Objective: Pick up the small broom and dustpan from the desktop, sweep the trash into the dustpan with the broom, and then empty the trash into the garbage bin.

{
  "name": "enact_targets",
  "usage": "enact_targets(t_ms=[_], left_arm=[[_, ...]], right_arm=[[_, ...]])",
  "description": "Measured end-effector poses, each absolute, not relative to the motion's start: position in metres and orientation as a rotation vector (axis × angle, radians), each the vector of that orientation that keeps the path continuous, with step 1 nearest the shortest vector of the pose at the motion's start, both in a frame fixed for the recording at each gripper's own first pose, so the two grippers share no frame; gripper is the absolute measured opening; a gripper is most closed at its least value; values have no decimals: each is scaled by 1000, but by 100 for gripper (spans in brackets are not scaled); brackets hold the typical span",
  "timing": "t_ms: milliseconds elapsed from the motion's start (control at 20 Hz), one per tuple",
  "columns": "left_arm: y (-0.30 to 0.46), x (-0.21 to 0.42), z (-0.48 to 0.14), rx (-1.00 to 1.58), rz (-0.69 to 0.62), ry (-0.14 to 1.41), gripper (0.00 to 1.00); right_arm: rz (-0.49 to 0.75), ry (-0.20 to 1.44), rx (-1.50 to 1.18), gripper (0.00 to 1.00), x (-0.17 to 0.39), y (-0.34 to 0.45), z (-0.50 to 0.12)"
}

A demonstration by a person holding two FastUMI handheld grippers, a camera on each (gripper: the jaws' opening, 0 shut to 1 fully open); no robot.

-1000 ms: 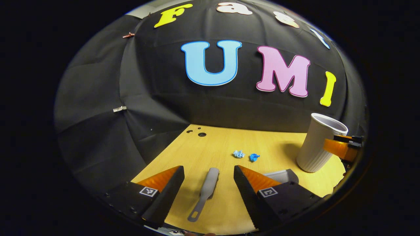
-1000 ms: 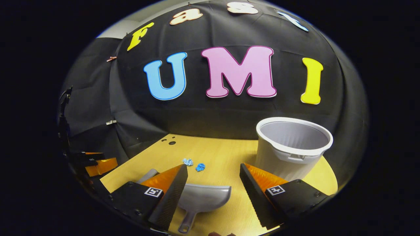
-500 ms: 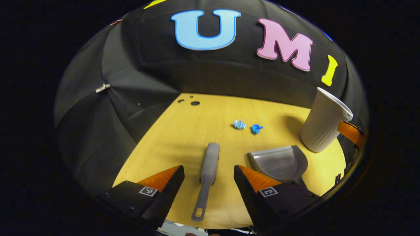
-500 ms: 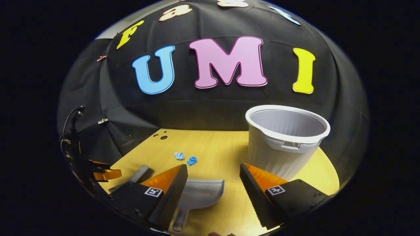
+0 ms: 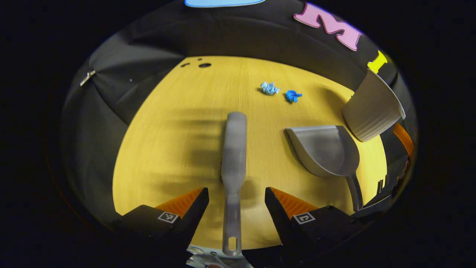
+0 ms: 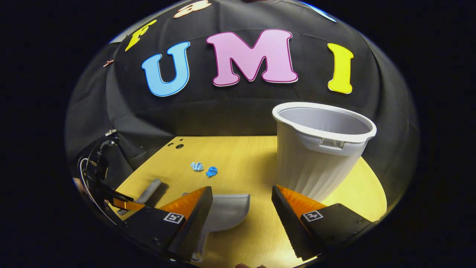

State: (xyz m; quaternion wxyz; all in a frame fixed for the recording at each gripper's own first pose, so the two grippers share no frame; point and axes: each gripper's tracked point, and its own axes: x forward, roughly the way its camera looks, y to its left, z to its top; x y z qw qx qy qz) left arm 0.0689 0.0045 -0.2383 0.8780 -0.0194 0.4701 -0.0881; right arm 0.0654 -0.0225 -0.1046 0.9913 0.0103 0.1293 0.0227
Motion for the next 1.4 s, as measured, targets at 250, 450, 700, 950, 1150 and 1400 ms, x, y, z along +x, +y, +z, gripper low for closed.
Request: enact_targets(t_ms=[250, 450, 700, 950, 1150, 1400], left_arm=[[7, 82, -267, 32, -183, 1141, 95], [5, 81, -278, 78, -166, 1261, 91], [-1, 83, -285, 165, -194, 1311, 56], [-8, 81, -284, 194, -214, 1309, 29], [-8, 82, -284, 217, -239, 1271, 27], [-9, 84, -284, 213, -244, 1260, 27]], right_arm=[[52, 326, 42, 99, 61, -28, -123], [68, 397, 55, 99, 55, -25, -141], [122, 505, 68, 99, 49, -10, -162], [154, 666, 50, 99, 38, 7, -191], [100, 799, 79, 99, 39, 13, -210], [134, 885, 75, 99, 34, 39, -227]])
